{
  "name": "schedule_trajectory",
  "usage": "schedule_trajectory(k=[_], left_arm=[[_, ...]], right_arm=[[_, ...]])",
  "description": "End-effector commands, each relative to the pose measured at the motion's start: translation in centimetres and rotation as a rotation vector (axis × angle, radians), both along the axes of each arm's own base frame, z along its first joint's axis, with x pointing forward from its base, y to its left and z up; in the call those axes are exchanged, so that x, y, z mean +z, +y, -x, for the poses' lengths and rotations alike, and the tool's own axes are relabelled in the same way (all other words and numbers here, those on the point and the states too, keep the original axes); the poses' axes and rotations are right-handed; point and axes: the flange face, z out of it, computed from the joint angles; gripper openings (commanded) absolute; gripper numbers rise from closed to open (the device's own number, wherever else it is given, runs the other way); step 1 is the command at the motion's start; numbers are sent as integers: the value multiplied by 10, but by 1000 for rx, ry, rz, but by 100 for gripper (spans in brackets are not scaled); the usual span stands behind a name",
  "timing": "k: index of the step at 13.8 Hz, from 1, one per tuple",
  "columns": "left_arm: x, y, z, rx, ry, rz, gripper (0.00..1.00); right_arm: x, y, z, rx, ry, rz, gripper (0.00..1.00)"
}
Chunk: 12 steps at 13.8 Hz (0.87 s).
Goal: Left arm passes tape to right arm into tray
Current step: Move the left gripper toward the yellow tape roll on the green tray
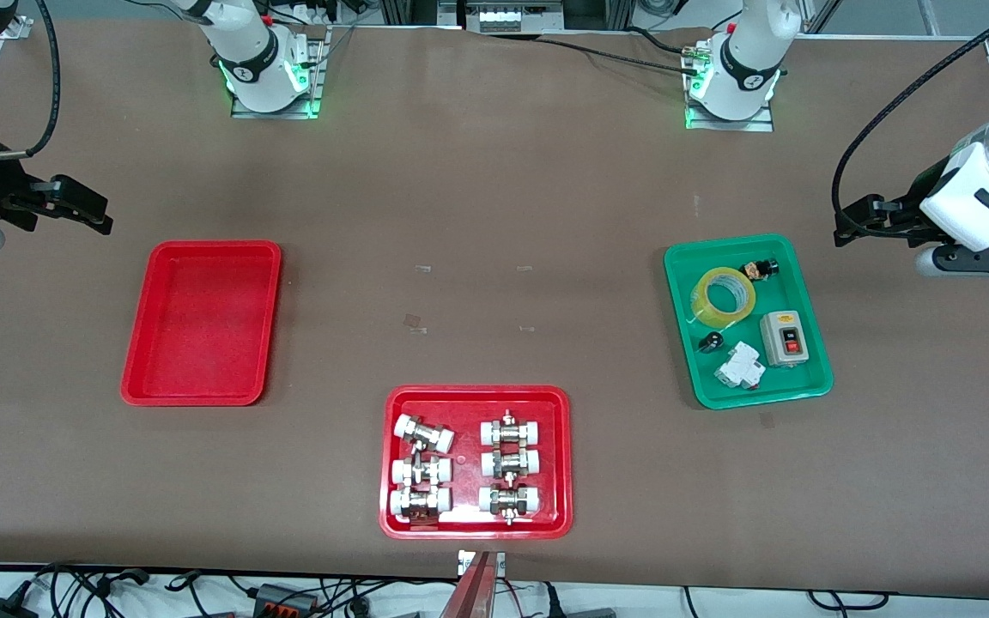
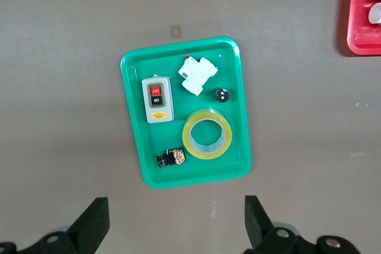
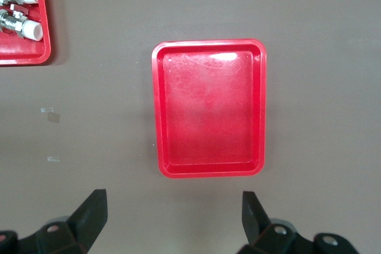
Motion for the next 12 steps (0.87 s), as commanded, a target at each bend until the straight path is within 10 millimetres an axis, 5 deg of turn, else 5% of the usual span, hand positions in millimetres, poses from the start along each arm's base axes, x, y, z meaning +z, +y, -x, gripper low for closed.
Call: schedule_trajectory(k=[1, 4, 7, 10, 12], left_arm=[[4, 1, 0, -15, -6, 21, 100], [2, 3, 1, -12, 4, 20, 100], [-24, -2, -9, -11, 52, 20, 100], [-70, -5, -25, -17, 122, 11, 100], [-137, -6, -43, -1, 197, 0, 100]], right_arm=[[5, -2, 2, 4, 10, -17, 100], [7, -2, 1, 20, 6, -9, 100], [7, -1, 0, 23, 6, -8, 100], [6, -2, 0, 21, 7, -8, 100], [6, -1, 0, 21, 7, -8, 100]])
